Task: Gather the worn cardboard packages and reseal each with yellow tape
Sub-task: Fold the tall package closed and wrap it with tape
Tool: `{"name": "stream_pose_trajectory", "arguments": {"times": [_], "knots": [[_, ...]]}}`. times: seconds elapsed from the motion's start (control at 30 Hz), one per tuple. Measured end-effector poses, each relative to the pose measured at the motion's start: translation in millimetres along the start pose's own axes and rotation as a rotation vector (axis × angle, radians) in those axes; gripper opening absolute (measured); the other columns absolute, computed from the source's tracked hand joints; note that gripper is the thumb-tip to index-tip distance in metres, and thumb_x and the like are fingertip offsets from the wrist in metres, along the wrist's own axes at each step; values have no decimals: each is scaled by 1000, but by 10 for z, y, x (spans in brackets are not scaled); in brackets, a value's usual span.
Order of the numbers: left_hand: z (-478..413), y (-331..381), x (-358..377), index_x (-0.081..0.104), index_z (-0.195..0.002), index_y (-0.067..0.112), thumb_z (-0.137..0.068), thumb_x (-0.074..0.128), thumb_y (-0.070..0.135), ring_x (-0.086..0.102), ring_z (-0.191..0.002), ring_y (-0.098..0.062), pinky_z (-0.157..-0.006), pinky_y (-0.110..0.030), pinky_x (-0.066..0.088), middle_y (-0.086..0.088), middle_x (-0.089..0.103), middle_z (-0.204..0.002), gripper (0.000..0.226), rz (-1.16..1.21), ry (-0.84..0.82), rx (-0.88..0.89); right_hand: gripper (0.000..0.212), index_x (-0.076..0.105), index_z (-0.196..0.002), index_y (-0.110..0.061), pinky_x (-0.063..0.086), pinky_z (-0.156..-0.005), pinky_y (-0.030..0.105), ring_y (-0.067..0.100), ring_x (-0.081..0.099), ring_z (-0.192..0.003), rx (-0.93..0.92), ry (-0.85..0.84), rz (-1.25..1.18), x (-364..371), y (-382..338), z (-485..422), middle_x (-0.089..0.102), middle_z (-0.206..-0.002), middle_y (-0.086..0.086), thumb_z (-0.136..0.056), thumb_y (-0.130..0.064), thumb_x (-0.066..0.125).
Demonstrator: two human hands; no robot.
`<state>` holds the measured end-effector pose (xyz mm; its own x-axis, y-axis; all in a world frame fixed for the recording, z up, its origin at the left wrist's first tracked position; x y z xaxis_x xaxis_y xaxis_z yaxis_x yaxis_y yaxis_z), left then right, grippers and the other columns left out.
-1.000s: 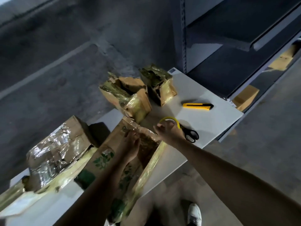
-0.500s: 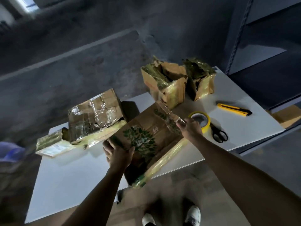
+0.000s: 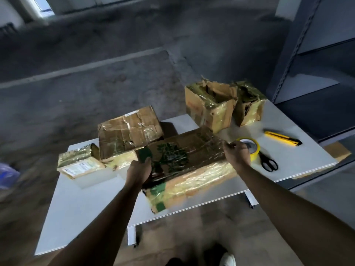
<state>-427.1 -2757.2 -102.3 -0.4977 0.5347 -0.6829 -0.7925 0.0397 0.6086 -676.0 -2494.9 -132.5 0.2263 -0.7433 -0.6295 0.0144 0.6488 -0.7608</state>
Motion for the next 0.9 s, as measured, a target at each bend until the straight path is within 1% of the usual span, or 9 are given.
{"name": "stream_pose_trajectory", "arguments": {"times": [0.1, 0.17, 0.23, 0.37, 0.47, 0.57, 0.67, 0.8, 0.9], "knots": [[23, 131, -274, 63, -105, -3, -95, 52, 51, 66, -88, -33, -75, -33, 49, -15, 69, -92, 56, 250, -49, 51, 40, 64, -95, -7, 44, -80, 39, 39, 61, -101, 68, 31, -107, -13, -80, 110, 70, -101, 18, -96, -46, 55], [106, 250, -399, 69, -104, 8, -96, 48, 52, 72, -77, -26, -69, -35, 56, -13, 73, -92, 50, 481, -169, 117, 40, 61, -103, -7, 45, -86, 42, 37, 62, -105, 78, 76, -167, 9, -140, 203, 69, -106, 16, -94, -47, 57], [224, 351, -553, 69, -95, 16, -101, 37, 52, 70, -69, -17, -63, -30, 50, -10, 73, -90, 49, 598, -241, 150, 45, 57, -113, -4, 45, -86, 43, 35, 62, -108, 99, 160, -266, -40, -207, 317, 67, -111, 18, -93, -44, 62], [300, 442, -696, 74, -105, 20, -93, 26, 75, 69, -102, -23, -95, -35, 48, -4, 75, -105, 74, 646, -434, 222, 72, 53, -132, -6, 51, -97, 41, 33, 59, -119, 97, 70, -487, -140, -376, 491, 62, -128, 15, -81, -56, 64], [415, 523, -734, 77, -104, 29, -100, 33, 61, 69, -105, -20, -87, -34, 55, 0, 75, -109, 55, 606, -533, 399, 61, 48, -139, -5, 51, -89, 26, 33, 56, -124, 43, 96, -431, -219, -542, 615, 58, -135, 16, -94, -43, 62], [426, 496, -810, 67, -116, 22, -95, 63, 35, 71, -98, -24, -69, -29, 55, -6, 73, -108, 25, 525, -433, 409, 68, 44, -142, -10, 44, -94, 35, 34, 53, -126, -77, 149, -56, -301, -766, 751, 56, -138, 14, -90, -47, 67], [335, 480, -866, 64, -113, 15, -89, 69, 11, 72, -81, -20, -57, -25, 54, -12, 73, -101, 25, 443, -350, 391, 80, 38, -147, -11, 40, -99, 37, 34, 47, -131, -115, 25, -33, -219, -836, 782, 50, -142, 15, -85, -49, 72], [352, 704, -1082, 70, -108, 18, -73, 73, 39, 68, -87, -21, -76, -36, 58, -4, 73, -95, 41, 270, -163, 452, 98, 26, -153, -14, 39, -104, 40, 38, 43, -133, -87, -147, -15, -18, -866, 734, 43, -147, 18, -81, -69, 64], [508, 964, -1199, 67, -110, 9, -91, 61, 45, 62, -88, -27, -70, -32, 46, -11, 70, -99, 41, 109, -27, 509, 93, 19, -156, -20, 37, -107, 37, 40, 41, -136, -56, -269, -10, 110, -867, 684, 37, -152, 17, -86, -73, 50]]}}
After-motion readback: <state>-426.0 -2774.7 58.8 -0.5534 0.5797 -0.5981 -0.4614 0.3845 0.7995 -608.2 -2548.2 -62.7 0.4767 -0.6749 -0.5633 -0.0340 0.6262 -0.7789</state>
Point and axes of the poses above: each hand's wrist, its own z-axis away from the middle knuckle, its own x-axis out of the palm, y = z × x, the point moved 5 cm from there along -z, towards the middle knuckle
